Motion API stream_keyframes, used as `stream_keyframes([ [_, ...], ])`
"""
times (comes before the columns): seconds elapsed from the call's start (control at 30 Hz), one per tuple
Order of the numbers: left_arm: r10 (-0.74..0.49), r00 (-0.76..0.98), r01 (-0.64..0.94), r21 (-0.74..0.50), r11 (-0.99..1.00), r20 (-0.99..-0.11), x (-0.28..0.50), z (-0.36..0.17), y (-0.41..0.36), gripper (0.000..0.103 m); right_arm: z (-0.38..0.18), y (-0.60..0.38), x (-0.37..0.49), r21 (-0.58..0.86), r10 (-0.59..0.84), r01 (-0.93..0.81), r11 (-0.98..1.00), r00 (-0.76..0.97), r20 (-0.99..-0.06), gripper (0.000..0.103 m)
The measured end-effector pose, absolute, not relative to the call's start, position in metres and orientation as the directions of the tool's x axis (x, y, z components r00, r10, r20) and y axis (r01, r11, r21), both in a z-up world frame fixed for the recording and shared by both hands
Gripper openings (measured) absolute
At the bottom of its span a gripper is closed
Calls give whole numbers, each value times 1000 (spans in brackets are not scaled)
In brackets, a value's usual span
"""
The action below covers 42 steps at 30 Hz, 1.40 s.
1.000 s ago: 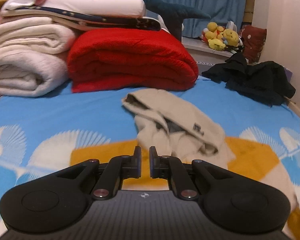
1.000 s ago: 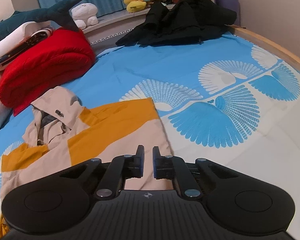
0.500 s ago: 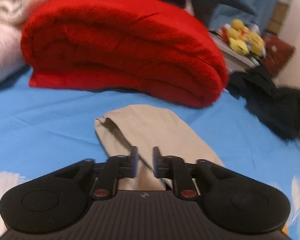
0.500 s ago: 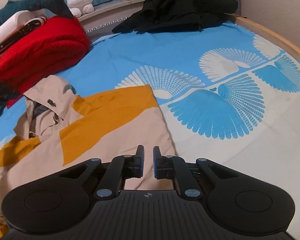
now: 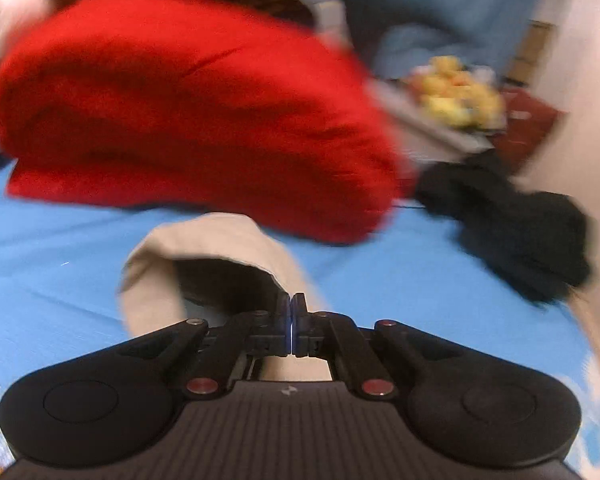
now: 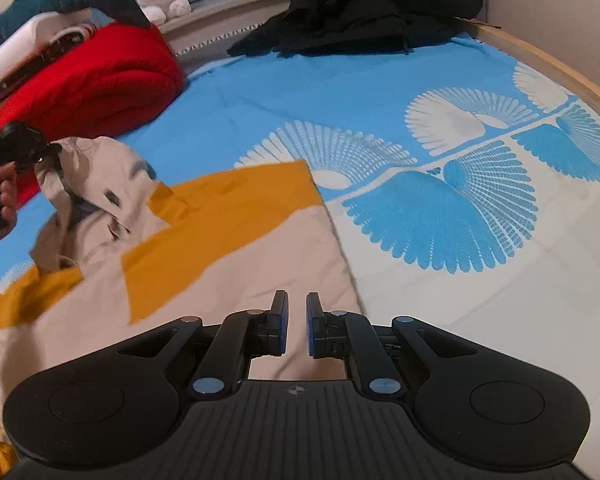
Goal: Fold large clothes
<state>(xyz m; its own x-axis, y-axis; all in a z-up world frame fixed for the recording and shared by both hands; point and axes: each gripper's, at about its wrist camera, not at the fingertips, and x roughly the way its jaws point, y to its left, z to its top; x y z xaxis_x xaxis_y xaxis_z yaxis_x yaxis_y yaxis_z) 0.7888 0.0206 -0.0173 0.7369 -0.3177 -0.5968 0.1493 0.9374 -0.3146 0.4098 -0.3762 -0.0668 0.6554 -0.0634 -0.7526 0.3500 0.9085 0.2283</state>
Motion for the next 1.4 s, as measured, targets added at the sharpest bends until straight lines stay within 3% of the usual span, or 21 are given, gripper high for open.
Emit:
stream_keyframes([
  [0.17, -457, 706, 370, -269, 889, -541, 644, 42, -10, 0, -45, -373, 399, 292, -35, 339, 894, 703, -710, 9],
  [0.27, -470, 707, 439, -194, 877, -529, 535, 48, -17, 0, -39, -370, 390, 323, -11, 323, 890, 723, -690, 9],
  [0.37, -449, 666, 446, -165, 880, -596, 437, 14, -23, 0, -35, -367, 387, 356, 14, 308, 882, 738, -675, 9],
  [0.47, -432, 503, 451, -199, 870, -749, 384, -35, -27, 5, -31, -364, 386, 390, 47, 280, 877, 759, -650, 13],
  [0.57, -426, 521, 411, -220, 885, -740, 368, -41, -9, 9, -30, -360, 386, 439, 95, 253, 862, 771, -629, 27],
  [0.77, -330, 724, 181, -296, 938, -606, 420, -19, 35, 28, -40, -345, 393, 488, 171, 220, 845, 753, -635, 28],
  [0.83, -323, 742, 73, -408, 910, -588, 447, -23, 61, 38, -44, -339, 396, 492, 185, 215, 844, 744, -642, 28],
  [0.87, -324, 746, 20, -466, 885, -582, 460, -26, 75, 54, -45, -338, 398, 494, 191, 212, 843, 741, -643, 28],
  [0.9, -330, 751, -42, -540, 841, -572, 470, -30, 89, 63, -47, -336, 399, 494, 195, 210, 844, 738, -646, 28],
  [1.0, -403, 749, -152, -729, 668, -526, 493, -45, 122, 68, -52, -332, 404, 513, 222, 198, 835, 731, -645, 28],
  [1.17, -438, 764, -269, -851, 451, -474, 514, -76, 142, 67, -62, -319, 414, 550, 295, 160, 819, 705, -645, 29],
  [1.23, -444, 750, -286, -846, 451, -491, 520, -83, 137, 50, -65, -311, 417, 562, 324, 139, 815, 695, -642, 31],
  [1.27, -450, 749, -272, -845, 461, -486, 521, -83, 134, 8, -67, -309, 419, 574, 341, 131, 809, 691, -638, 33],
  [1.3, -455, 749, -245, -839, 487, -482, 520, -77, 129, 3, -68, -307, 420, 588, 358, 124, 799, 688, -631, 33],
  [1.4, -501, 774, -42, -821, 569, -387, 508, -28, 112, 3, -66, -305, 422, 641, 401, 101, 761, 704, -587, 35],
])
